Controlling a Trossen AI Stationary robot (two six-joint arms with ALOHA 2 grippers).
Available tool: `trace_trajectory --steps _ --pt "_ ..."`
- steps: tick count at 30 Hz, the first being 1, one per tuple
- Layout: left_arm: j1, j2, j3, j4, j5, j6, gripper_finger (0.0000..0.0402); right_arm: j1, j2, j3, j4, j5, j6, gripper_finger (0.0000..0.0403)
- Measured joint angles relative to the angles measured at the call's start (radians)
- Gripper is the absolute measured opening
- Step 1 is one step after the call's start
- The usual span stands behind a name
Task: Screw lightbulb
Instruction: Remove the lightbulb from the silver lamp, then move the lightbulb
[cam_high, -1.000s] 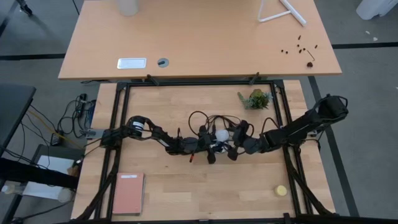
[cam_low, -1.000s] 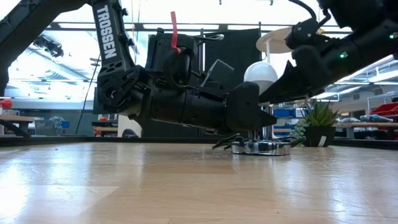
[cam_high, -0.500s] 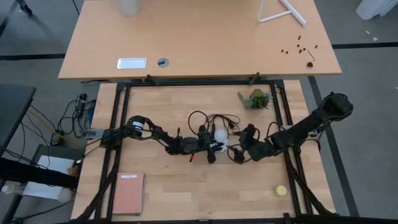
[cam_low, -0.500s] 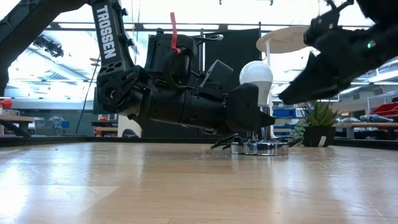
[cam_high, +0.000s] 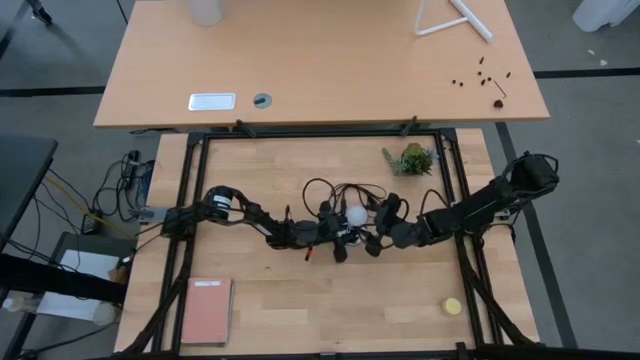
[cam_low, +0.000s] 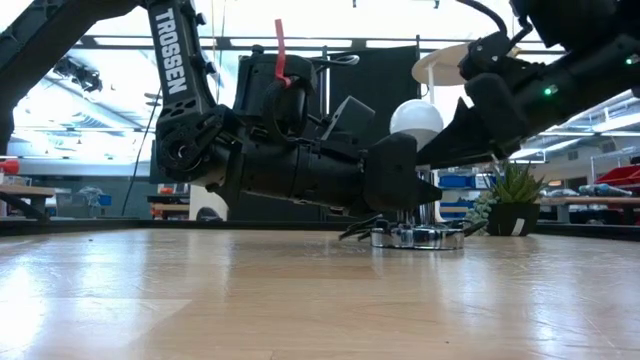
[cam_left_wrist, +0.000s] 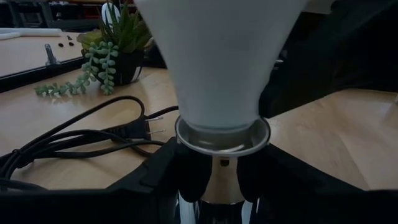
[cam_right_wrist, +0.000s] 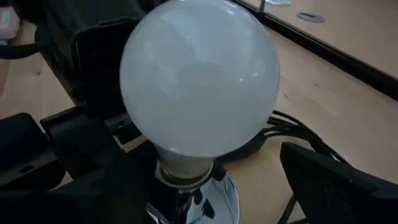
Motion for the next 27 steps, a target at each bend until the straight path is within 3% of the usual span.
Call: trace_trajectory --steps 4,9,18,27 --pt "0.000 0.000 0.000 0.001 -0.010 -0.007 0.0184 0.022 -0.022 0.001 -0.074 0.043 0.053 0.0347" --pt "-0.003 0.000 0.000 -0.003 -0.017 -0.007 0.0184 0.074 -0.058 -0.002 -0.291 0.186 0.249 0.0347" --pt "-0.008 0.000 0.000 -0.004 -0.023 0.010 0.0184 0.111 -0.066 -0.002 -0.246 0.142 0.251 0.0347" --pt "-0.013 0.000 0.000 -0.073 -0.017 -0.055 0.0219 0.007 -0.066 0.001 -0.243 0.092 0.490 0.0347"
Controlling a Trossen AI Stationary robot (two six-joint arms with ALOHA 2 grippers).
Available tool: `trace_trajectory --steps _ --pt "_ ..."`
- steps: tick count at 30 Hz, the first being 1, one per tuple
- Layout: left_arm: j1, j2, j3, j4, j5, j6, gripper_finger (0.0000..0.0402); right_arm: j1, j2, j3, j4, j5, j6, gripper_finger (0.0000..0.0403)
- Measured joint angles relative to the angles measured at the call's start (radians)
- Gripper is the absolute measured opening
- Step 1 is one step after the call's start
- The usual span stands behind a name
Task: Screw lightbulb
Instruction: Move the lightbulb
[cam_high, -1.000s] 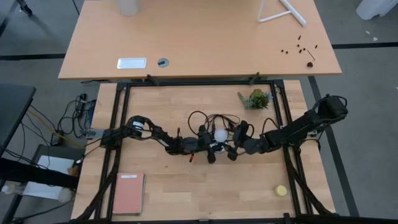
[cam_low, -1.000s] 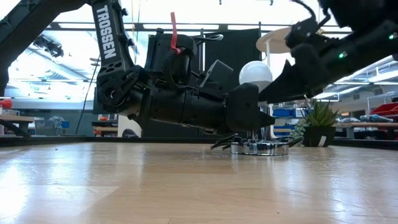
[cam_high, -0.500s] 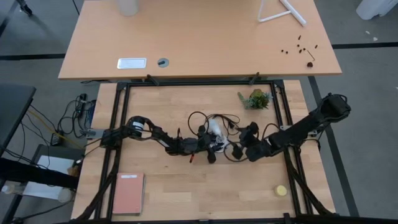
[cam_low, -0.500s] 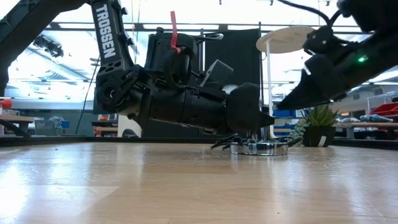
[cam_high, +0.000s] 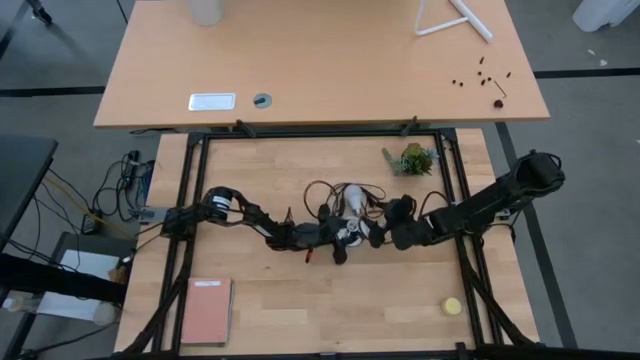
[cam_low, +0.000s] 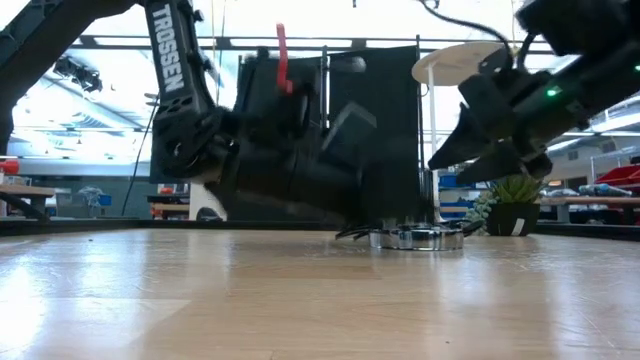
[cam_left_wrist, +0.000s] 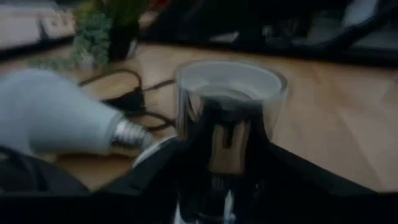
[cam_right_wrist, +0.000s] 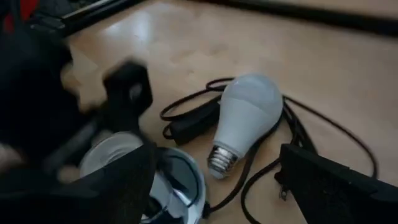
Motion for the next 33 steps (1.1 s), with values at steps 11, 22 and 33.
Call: trace_trajectory --steps 11,22,33 --pt "-0.028 -0.015 -0.003 -0.012 0.009 0.033 0.0277 -0.116 0.001 0.115 -0.191 -0.217 0.058 0.0347" --pt "-0.053 -0.149 -0.003 -0.179 -0.091 0.109 0.0278 -0.132 0.001 0.240 -0.374 -0.232 -0.037 0.0347" --pt "-0.052 -0.368 -0.002 -0.648 -0.016 0.005 0.0275 -0.185 0.001 0.240 -0.415 -0.376 0.055 0.0347"
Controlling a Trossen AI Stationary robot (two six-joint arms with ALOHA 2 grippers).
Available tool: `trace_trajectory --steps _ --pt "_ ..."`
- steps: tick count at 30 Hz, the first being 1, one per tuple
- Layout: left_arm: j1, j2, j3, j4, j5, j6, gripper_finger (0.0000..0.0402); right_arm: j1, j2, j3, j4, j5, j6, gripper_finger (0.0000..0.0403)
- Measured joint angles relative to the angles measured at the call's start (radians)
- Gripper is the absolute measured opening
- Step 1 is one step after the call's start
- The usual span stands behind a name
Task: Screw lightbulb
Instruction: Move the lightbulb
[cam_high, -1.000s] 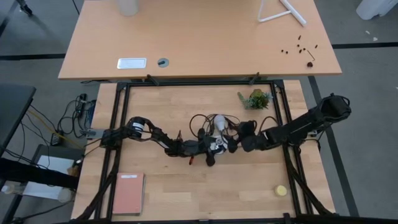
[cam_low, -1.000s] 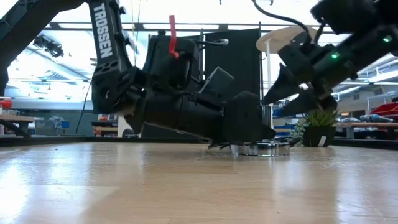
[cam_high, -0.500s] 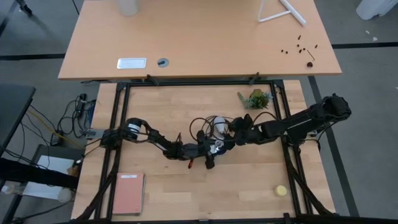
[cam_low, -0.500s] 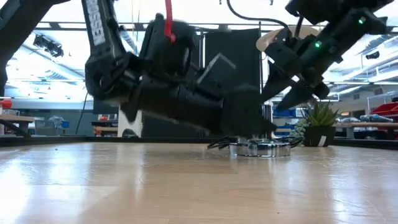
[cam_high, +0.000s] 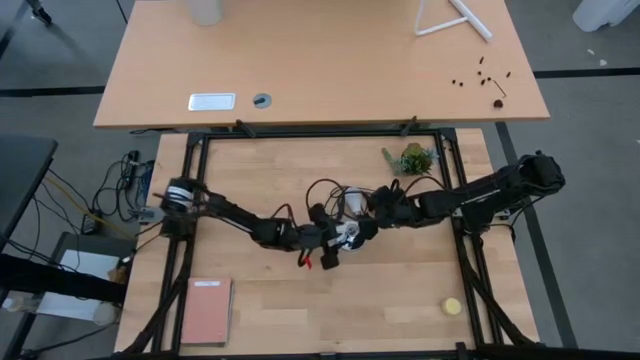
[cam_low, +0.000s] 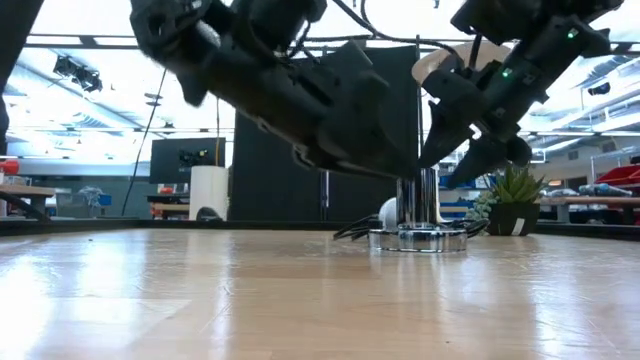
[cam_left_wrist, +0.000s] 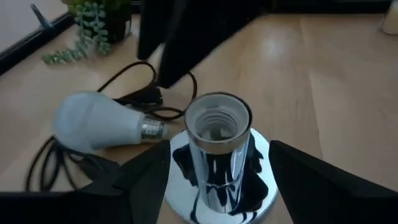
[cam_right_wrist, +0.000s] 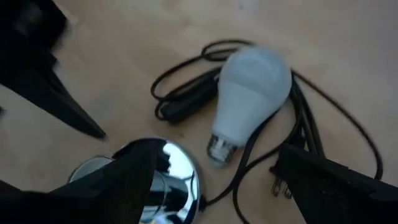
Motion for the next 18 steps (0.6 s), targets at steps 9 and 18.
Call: trace_trajectory --steps 9,18 --pt "-0.029 -0.094 0.001 -0.016 -0.016 0.083 0.0275 -0.074 0.001 0.000 -0.038 -0.127 0.038 0.0347" --pt "-0.103 -0.093 -0.234 0.517 -0.098 0.140 0.0269 -0.098 0.093 0.141 -0.173 -0.158 -0.019 0.0347"
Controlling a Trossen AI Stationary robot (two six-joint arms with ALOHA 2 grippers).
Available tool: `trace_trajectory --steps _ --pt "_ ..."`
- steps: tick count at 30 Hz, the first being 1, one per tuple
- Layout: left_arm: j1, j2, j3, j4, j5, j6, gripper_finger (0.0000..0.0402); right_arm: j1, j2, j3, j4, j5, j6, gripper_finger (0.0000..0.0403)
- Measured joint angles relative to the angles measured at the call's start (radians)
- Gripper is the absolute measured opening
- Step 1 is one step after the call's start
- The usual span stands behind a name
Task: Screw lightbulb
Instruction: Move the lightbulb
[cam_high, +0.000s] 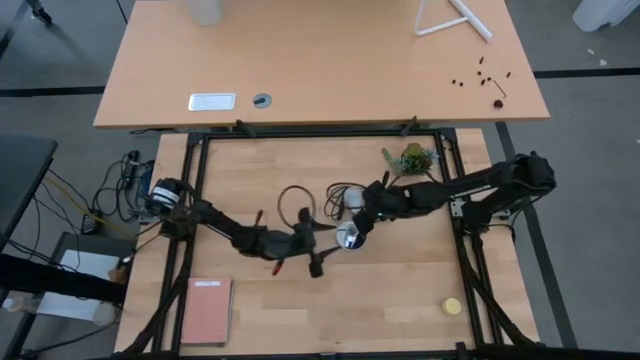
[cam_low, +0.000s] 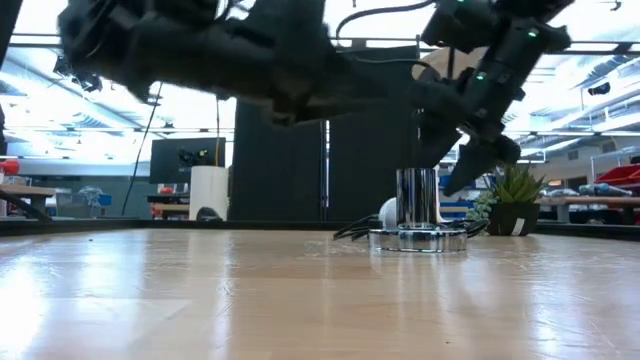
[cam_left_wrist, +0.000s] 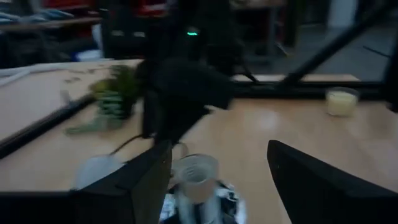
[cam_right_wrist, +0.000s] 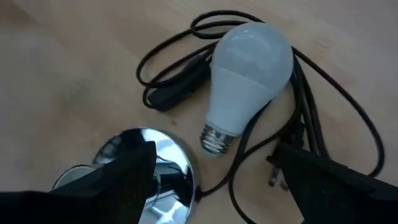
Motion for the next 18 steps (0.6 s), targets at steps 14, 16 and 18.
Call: trace_trajectory --steps 14,16,18 --pt "-0.005 -0.265 -0.225 -0.130 -0.187 0.037 0.0252 -0.104 0.221 0.241 -0.200 -0.100 0.029 0.0347" --pt "0.003 -0.314 -0.232 -0.181 -0.194 0.055 0.0252 -0.117 0.250 0.258 -0.203 -0.130 0.036 0.0347" --pt "0.012 -0.351 -0.235 -0.238 -0.203 0.058 0.0252 -0.125 0.285 0.272 -0.209 -0.142 0.037 0.0347"
